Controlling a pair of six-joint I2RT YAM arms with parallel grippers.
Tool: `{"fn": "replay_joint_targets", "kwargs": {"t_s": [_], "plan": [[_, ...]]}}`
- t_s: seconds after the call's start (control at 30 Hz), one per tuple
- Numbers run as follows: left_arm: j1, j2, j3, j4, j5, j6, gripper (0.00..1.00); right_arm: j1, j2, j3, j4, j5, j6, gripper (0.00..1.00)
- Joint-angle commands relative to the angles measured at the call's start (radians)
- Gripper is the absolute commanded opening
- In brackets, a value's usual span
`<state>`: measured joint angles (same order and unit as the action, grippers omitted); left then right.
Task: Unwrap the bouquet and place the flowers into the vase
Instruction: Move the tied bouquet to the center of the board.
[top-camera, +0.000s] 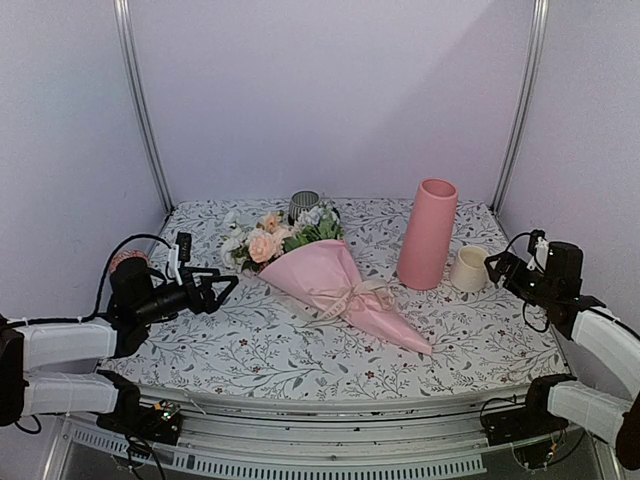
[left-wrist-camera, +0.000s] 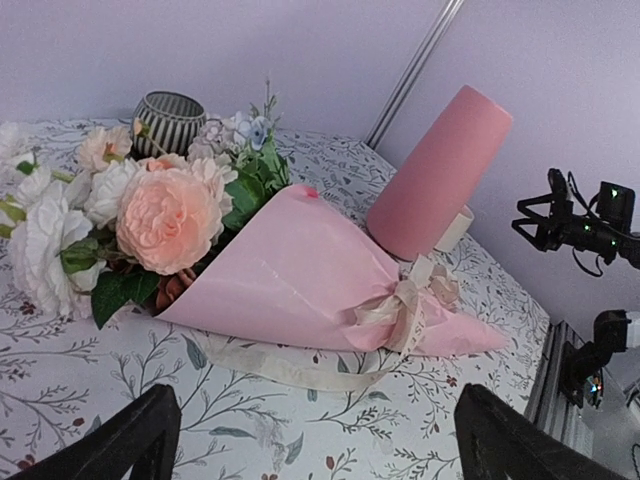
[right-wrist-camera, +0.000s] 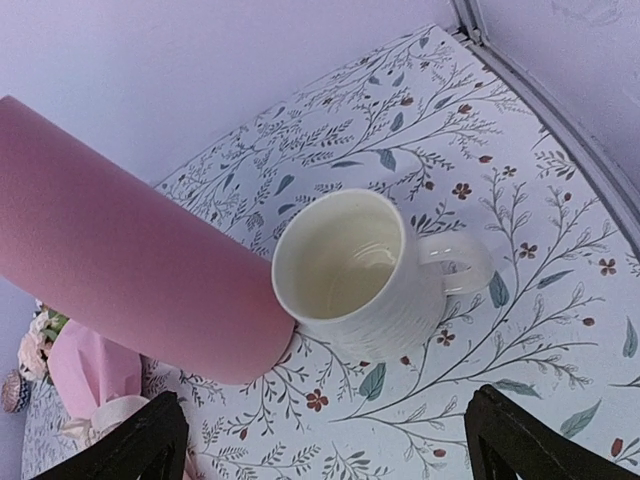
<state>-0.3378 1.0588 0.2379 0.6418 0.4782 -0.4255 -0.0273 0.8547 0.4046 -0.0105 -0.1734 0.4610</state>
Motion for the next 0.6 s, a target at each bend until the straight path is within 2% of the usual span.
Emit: {"fn": "replay_joint_targets", "kwargs": {"t_s": [0.0, 0.07, 0.13, 0.57], "plan": [[-0.032, -0.035, -0.019, 0.05, -0.008, 0.053, 0.98, 0.002, 0.023, 0.021, -0.005, -0.228, -0.037, 0.99], [-0.036, -0.035, -0.017, 0.051, -0.009, 0.062, 0.98, 0.027, 0.041, 0.011, 0.027, -0.336, -0.038, 0.99], [-0.042, -0.035, -0.019, 0.059, -0.009, 0.067, 0.98, 0.082, 0.062, 0.012, 0.038, -0.35, -0.047, 0.99], [-0.061, -0.01, -0.011, 0.067, -0.009, 0.087, 0.98, 0.442, 0.203, -0.018, 0.168, -0.205, -0.013, 0.99]]}}
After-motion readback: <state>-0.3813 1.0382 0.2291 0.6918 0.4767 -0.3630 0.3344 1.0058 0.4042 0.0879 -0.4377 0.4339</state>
